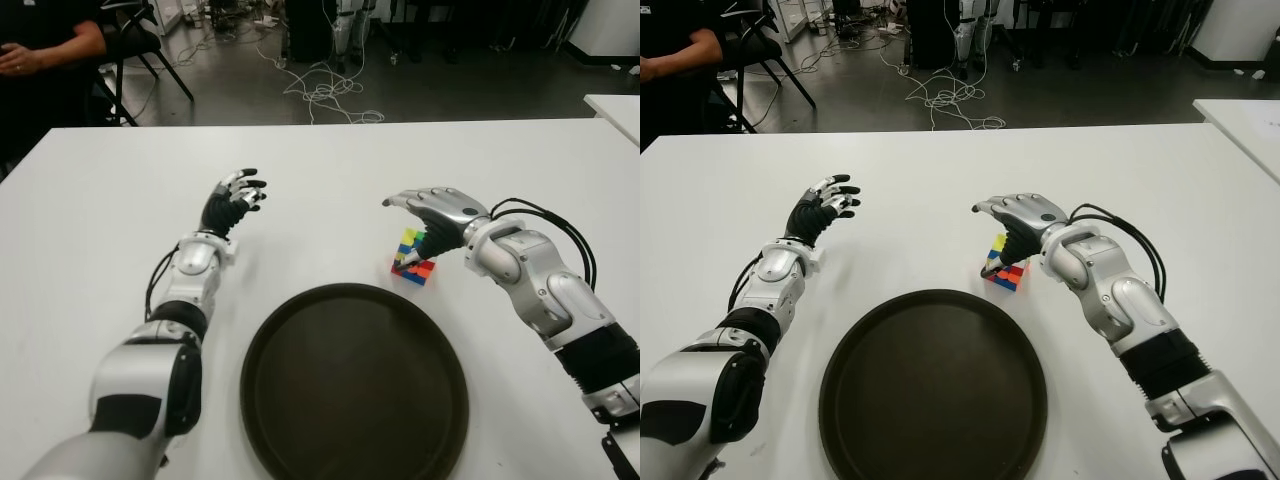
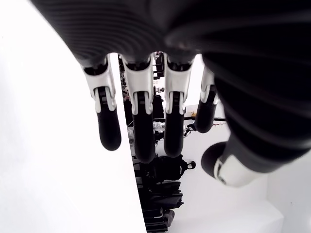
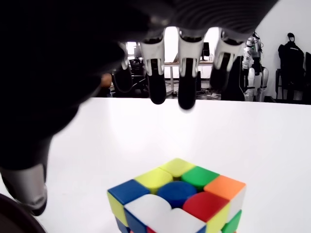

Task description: Pick up the Rubik's Cube and put it in the plate

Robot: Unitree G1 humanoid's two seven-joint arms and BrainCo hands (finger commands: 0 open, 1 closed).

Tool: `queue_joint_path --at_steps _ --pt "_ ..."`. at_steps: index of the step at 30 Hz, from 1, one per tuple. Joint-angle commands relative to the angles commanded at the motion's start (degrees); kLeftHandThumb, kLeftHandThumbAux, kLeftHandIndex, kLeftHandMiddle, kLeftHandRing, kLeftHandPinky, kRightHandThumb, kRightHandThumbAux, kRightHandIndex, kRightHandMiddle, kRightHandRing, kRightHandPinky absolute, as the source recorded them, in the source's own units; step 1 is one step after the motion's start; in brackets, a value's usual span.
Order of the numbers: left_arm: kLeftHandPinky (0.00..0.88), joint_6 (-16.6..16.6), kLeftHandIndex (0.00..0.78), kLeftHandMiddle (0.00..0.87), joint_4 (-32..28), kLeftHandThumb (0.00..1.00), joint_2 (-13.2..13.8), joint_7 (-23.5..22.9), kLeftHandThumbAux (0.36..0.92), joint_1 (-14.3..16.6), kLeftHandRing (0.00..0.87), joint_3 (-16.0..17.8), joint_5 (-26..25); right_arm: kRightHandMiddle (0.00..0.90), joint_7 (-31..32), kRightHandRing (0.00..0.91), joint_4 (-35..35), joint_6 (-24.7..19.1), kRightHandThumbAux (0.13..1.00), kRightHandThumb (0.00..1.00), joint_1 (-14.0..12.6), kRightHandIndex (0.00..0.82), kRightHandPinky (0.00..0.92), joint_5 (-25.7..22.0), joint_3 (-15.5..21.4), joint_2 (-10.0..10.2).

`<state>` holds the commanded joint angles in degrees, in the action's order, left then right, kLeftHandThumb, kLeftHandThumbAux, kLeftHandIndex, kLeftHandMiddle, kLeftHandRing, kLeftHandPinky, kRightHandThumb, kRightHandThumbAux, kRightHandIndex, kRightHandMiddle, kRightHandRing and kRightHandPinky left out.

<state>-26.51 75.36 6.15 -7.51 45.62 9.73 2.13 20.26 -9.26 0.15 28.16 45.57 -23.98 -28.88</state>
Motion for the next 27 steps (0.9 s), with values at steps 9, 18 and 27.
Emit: queue_joint_path --at_steps 9,18,27 --pt "0.303 0.0 0.216 0.307 0.0 0.132 0.1 0.8 0.659 0.2 0.299 -0.3 0.7 0.175 -0.9 0.18 -2.0 -0.3 0.625 0.0 0.5 0.145 0.152 0.2 -0.2 0.0" --pt "0.309 0.1 0.217 0.308 0.1 0.142 0.1 0.6 0.665 0.2 0.302 -0.1 0.5 0.185 -1.5 0.196 -3.1 -0.3 0.624 0.0 0.2 0.155 0.166 0.3 -0.1 -0.3" --pt "0.309 0.0 0.214 0.303 0.1 0.132 0.2 0.5 0.661 0.2 0.298 -0.1 0.5 0.177 -1.9 0.182 -3.5 -1.0 0.616 0.0 -0.1 0.149 0.141 0.3 0.1 -0.5"
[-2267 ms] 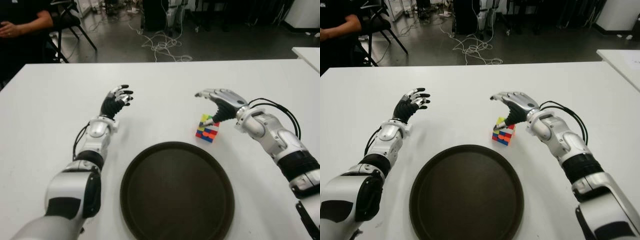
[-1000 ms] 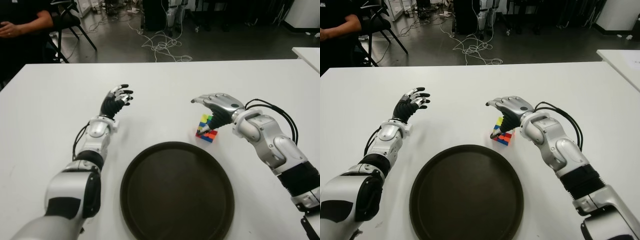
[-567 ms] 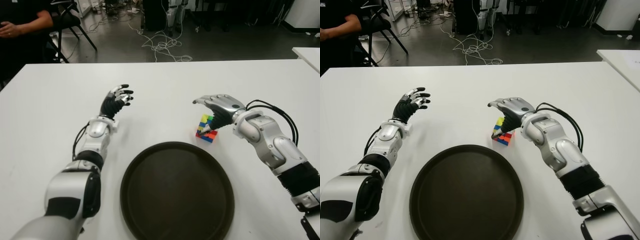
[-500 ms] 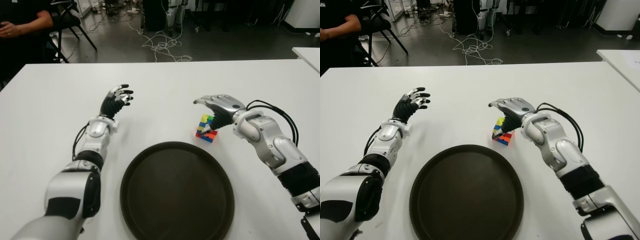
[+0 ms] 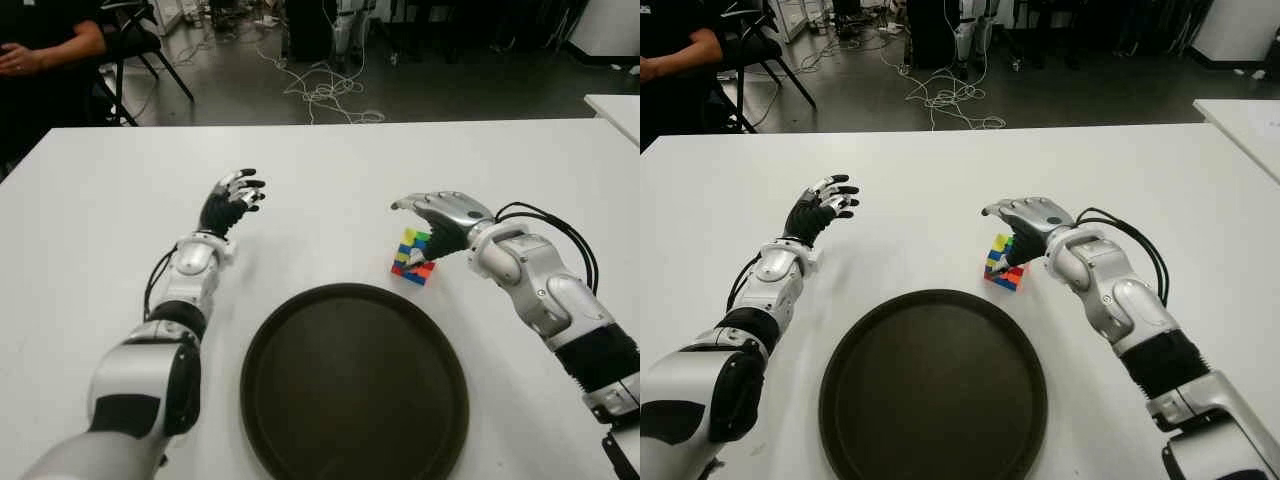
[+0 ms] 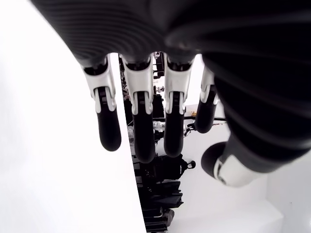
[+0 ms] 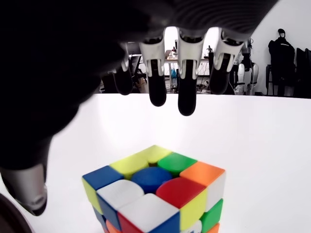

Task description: Pick up the Rubik's Cube and put it in the plate

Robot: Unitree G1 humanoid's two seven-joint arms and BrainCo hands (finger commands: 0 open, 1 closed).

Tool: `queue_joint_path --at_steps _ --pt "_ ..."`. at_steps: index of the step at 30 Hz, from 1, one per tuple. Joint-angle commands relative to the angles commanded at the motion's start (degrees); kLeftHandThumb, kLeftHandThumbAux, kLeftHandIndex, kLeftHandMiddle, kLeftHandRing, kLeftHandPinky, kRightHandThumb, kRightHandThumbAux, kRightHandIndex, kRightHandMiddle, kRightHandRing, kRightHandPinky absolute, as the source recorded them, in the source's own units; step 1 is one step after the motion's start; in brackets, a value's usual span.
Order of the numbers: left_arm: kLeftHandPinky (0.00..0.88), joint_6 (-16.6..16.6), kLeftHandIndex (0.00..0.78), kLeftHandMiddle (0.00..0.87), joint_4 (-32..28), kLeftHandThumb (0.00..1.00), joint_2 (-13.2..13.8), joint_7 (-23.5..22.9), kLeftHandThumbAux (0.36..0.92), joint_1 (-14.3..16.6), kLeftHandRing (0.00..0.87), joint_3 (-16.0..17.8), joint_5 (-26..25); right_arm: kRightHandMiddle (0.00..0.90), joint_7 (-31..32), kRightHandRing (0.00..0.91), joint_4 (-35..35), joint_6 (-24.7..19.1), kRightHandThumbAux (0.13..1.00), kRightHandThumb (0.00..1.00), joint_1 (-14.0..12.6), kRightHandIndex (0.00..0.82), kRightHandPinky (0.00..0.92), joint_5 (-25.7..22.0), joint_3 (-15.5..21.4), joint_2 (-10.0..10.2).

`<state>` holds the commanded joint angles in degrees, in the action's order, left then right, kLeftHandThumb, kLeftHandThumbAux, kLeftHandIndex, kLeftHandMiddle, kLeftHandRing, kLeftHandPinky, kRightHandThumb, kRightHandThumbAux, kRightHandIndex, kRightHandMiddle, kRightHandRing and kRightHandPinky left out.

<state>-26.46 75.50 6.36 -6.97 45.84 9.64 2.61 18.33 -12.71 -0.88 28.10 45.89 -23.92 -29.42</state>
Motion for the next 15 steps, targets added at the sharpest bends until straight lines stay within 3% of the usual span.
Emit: queue_joint_path --at_steps 15 --pt "0.305 0.4 0.21 0.308 0.1 0.15 0.2 -0.3 0.667 0.2 0.299 -0.1 0.1 0.186 -1.3 0.183 -1.3 0.0 0.606 0.0 -0.2 0.149 0.131 -0.9 0.7 -0.6"
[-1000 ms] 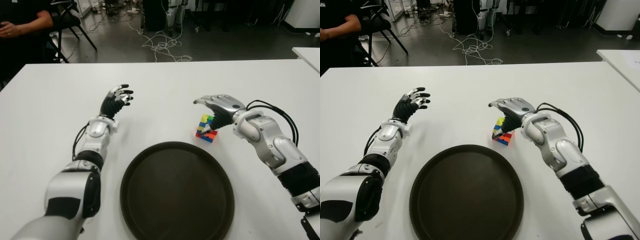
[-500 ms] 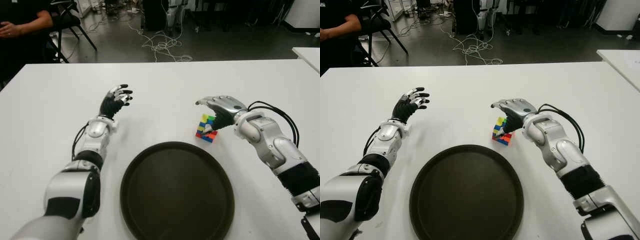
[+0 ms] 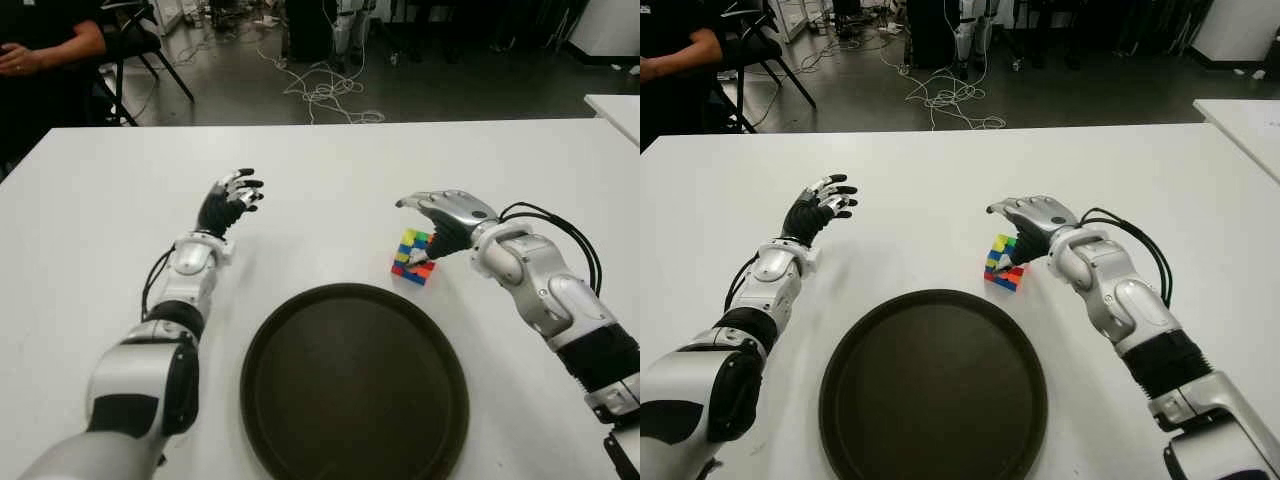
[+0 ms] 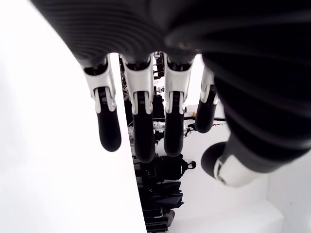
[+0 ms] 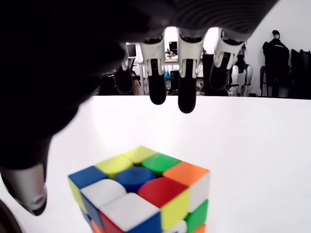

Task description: Pick up the Rubik's Cube and put it in the plate

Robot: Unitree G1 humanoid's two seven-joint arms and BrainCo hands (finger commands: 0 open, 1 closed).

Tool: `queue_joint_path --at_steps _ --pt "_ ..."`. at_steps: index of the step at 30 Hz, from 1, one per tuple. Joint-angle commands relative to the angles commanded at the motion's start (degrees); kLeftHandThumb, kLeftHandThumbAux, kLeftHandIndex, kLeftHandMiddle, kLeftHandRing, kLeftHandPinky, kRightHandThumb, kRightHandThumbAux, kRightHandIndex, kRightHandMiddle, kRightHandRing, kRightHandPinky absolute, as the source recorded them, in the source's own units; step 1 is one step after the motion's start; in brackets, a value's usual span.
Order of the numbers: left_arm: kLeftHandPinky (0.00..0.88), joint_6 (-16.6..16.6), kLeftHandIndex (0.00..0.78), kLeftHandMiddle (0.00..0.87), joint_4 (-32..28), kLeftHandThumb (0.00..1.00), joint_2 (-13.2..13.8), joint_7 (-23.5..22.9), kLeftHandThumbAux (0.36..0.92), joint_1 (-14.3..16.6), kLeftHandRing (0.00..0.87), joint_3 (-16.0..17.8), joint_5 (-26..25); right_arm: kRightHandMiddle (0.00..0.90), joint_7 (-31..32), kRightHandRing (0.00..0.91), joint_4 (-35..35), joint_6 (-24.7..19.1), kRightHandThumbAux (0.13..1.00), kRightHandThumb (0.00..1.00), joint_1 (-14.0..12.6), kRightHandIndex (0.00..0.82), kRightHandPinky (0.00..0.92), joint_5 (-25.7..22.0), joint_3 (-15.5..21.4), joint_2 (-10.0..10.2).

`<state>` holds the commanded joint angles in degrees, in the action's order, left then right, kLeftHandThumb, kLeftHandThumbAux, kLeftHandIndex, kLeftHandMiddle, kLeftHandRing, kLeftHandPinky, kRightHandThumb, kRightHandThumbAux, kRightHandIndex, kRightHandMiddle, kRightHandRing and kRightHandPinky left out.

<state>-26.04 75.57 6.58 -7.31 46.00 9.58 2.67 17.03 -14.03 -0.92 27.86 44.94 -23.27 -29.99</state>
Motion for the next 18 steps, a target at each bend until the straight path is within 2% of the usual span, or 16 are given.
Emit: queue_joint_path --at_steps 10,18 --pt "0.306 -0.2 0.221 0.315 0.0 0.14 0.0 0.3 0.657 0.0 0.307 -0.1 0.2 0.168 -0.9 0.165 -1.0 0.5 0.61 0.0 0.3 0.14 0.131 -0.2 0.3 -0.2" --pt "0.306 -0.5 0.216 0.304 0.0 0.119 0.2 1.2 0.652 -0.1 0.297 -0.9 1.0 0.203 -2.4 0.212 -1.9 0.9 0.63 0.0 0.4 0.157 0.193 -0.3 0.7 0.0"
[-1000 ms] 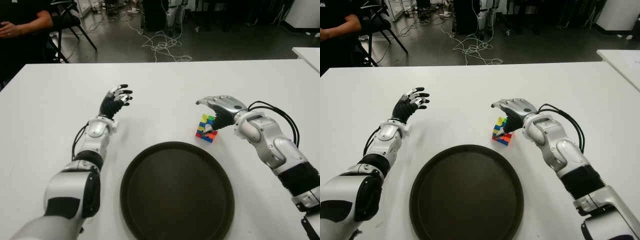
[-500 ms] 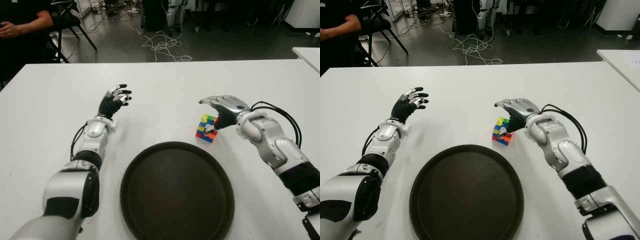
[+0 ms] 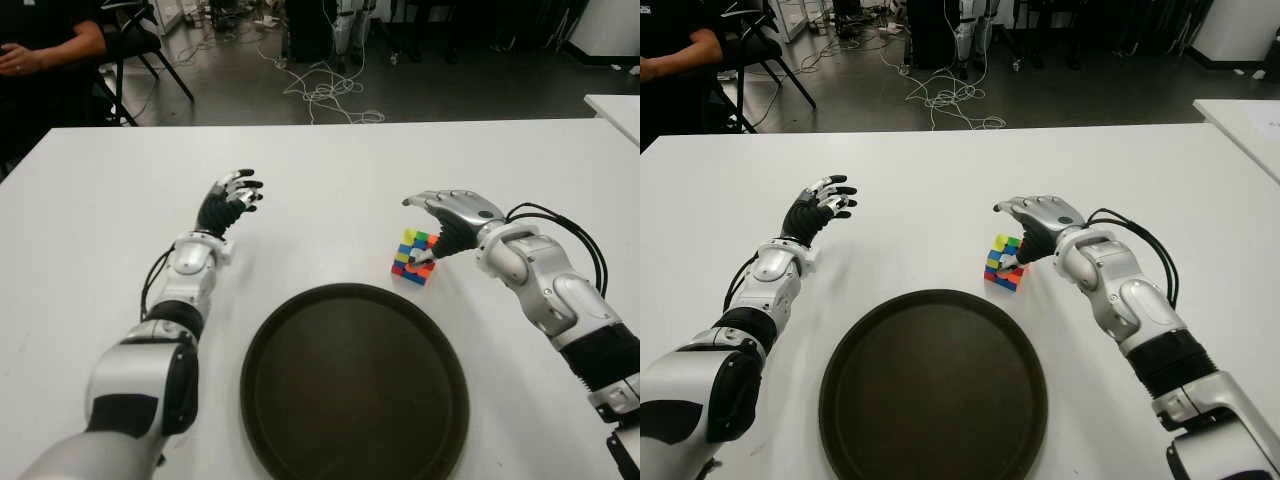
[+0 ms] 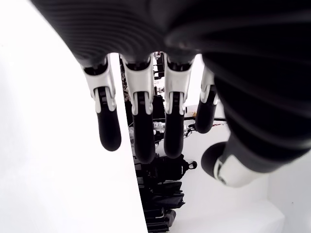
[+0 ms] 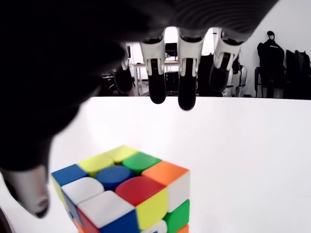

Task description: Pick up the Rubik's Cube and put it in the plate

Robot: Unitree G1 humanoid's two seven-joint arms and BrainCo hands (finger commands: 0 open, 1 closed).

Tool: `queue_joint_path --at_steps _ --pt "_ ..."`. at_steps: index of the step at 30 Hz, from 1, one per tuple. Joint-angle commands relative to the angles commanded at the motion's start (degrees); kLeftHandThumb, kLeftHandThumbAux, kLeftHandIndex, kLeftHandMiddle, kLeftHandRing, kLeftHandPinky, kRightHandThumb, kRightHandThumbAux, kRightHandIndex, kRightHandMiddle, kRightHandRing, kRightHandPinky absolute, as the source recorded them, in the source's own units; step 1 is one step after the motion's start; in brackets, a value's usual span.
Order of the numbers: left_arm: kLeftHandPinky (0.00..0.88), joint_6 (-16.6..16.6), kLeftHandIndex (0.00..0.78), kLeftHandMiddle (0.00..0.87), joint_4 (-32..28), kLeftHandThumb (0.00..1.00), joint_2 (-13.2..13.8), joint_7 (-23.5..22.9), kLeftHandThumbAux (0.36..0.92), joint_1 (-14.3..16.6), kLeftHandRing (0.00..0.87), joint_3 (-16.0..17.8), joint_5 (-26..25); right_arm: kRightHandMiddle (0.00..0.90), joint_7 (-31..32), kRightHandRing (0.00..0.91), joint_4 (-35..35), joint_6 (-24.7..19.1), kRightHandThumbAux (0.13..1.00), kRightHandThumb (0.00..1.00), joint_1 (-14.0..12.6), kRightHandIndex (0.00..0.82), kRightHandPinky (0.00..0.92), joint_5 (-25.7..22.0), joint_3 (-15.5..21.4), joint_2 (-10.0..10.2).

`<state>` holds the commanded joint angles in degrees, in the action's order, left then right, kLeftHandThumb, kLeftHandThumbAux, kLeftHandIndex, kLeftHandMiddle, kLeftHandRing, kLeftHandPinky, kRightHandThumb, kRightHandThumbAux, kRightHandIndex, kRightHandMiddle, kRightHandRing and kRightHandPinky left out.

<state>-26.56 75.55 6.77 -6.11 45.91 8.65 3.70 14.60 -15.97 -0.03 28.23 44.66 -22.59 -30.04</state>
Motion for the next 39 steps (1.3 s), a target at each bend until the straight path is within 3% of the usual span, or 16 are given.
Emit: queue_joint_path --at_steps 13,17,24,39 --pt "0.307 -0.5 0.217 0.304 -0.1 0.141 -0.2 -0.7 0.648 -0.2 0.3 0.3 -0.4 0.208 0.4 0.211 -0.5 1.2 0.619 0.0 -0.4 0.163 0.185 -0.9 -0.1 0.3" --pt "0.306 -0.4 0.215 0.304 -0.1 0.143 -0.2 -0.6 0.657 -0.2 0.299 0.3 -0.3 0.191 -1.7 0.197 -4.5 2.4 0.612 0.0 -0.2 0.156 0.174 0.0 -1.9 2.3" --pt "0.313 0.0 0.218 0.309 -0.1 0.157 -0.3 -0.6 0.663 -0.3 0.306 0.5 -0.6 0.19 -0.8 0.205 -5.6 3.3 0.611 0.0 0.2 0.157 0.191 -0.5 -2.9 2.8" --pt "0.308 -0.6 0.219 0.309 -0.2 0.141 0.0 -0.3 0.655 -0.5 0.302 -0.1 0.1 0.202 -3.2 0.212 -16.5 6.6 0.613 0.0 2.0 0.191 0.201 -0.4 -5.1 5.9"
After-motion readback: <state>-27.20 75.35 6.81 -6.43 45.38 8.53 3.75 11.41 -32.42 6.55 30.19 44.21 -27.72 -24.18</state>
